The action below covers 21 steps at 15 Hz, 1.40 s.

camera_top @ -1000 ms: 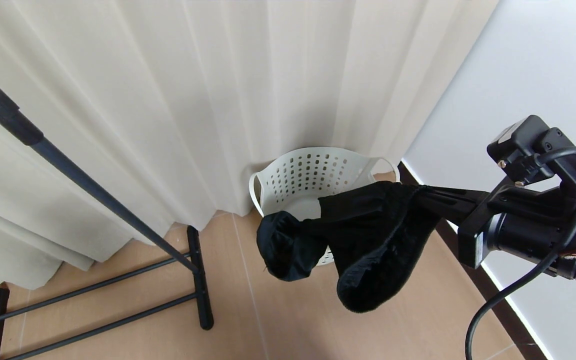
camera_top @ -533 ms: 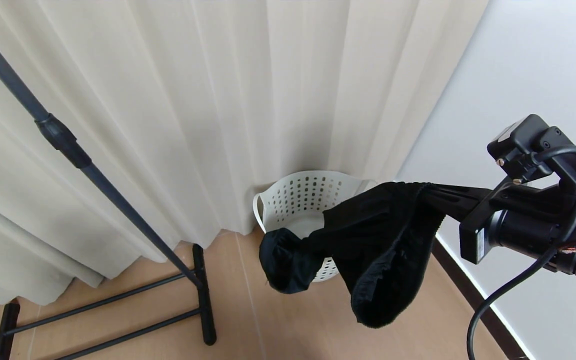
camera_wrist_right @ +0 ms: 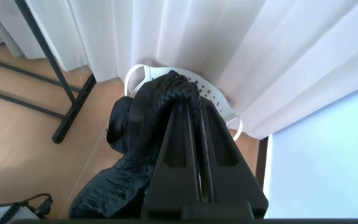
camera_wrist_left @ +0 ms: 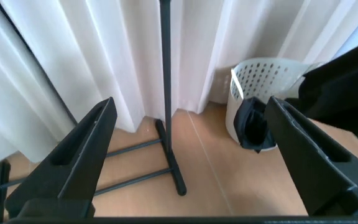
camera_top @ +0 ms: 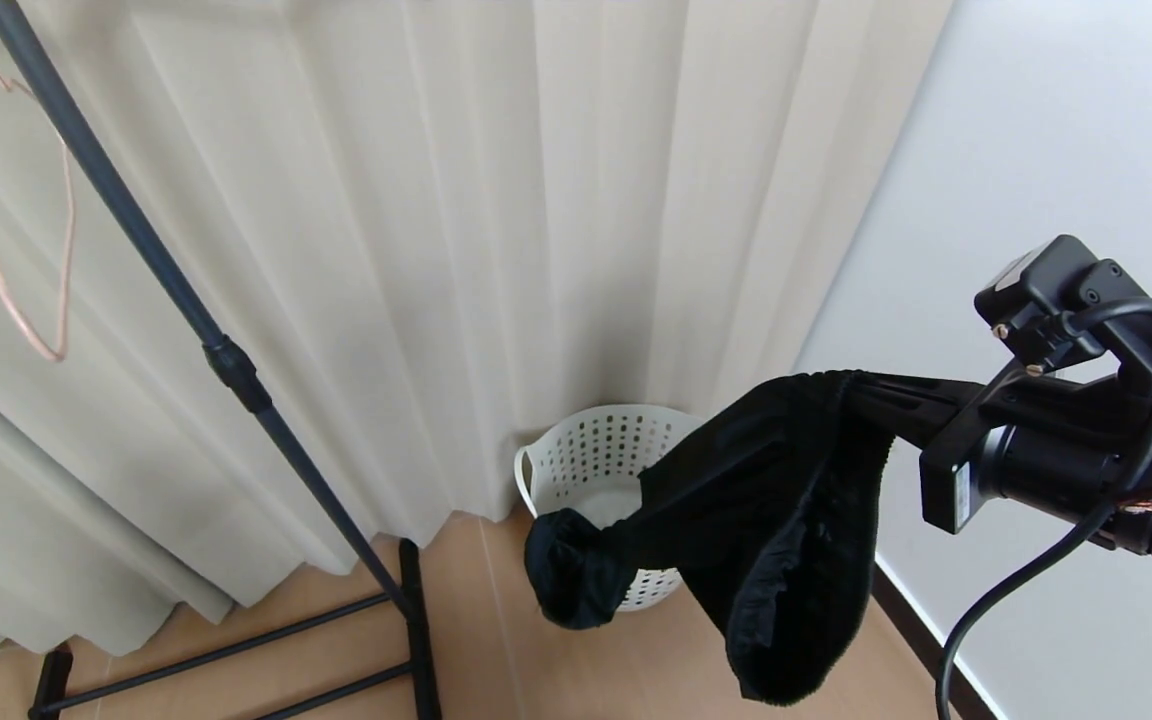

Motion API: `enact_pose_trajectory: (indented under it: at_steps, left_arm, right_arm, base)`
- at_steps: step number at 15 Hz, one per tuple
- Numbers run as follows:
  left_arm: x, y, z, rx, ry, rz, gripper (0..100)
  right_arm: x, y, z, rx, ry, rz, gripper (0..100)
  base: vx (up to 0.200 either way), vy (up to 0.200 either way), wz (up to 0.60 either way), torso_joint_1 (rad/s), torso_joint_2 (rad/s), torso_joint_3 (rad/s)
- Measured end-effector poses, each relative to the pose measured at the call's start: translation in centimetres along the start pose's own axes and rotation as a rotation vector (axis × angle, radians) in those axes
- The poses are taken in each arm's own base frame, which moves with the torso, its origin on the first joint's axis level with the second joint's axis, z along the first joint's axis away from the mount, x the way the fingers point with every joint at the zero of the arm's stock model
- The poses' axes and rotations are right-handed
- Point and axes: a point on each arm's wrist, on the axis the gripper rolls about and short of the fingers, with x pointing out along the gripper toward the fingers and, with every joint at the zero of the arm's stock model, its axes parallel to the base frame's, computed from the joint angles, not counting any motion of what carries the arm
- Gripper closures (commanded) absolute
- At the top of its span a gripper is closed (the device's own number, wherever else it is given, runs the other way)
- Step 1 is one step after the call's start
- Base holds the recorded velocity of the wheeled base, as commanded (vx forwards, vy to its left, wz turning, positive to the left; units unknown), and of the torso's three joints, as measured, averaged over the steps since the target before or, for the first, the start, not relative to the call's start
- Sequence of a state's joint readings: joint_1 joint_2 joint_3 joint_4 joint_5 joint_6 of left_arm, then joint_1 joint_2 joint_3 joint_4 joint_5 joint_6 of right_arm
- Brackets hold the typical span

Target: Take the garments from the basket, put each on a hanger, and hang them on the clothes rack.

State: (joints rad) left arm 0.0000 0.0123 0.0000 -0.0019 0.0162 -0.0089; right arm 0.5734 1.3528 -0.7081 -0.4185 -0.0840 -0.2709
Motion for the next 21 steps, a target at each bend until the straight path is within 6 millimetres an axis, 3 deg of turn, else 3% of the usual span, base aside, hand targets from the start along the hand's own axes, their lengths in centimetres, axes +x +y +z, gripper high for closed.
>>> enact_pose_trajectory:
  at_steps: [9, 21]
  left_arm:
    - [0.0, 0.0, 0.0, 0.000, 0.000, 0.000, 0]
    - [0.0, 0.0, 0.0, 0.005, -0.003, 0.003, 0]
  right_arm:
    - [0.8, 0.3, -0.6, -0.003, 0.034, 0.011, 100]
    - [0.4, 0.4, -1.3, -0.055, 0.048, 0.017, 100]
  base:
    - [0.000, 0.000, 0.00, 0.204, -0.52, -0.124]
    - [0.000, 0.000, 0.00, 0.216, -0.49, -0.261]
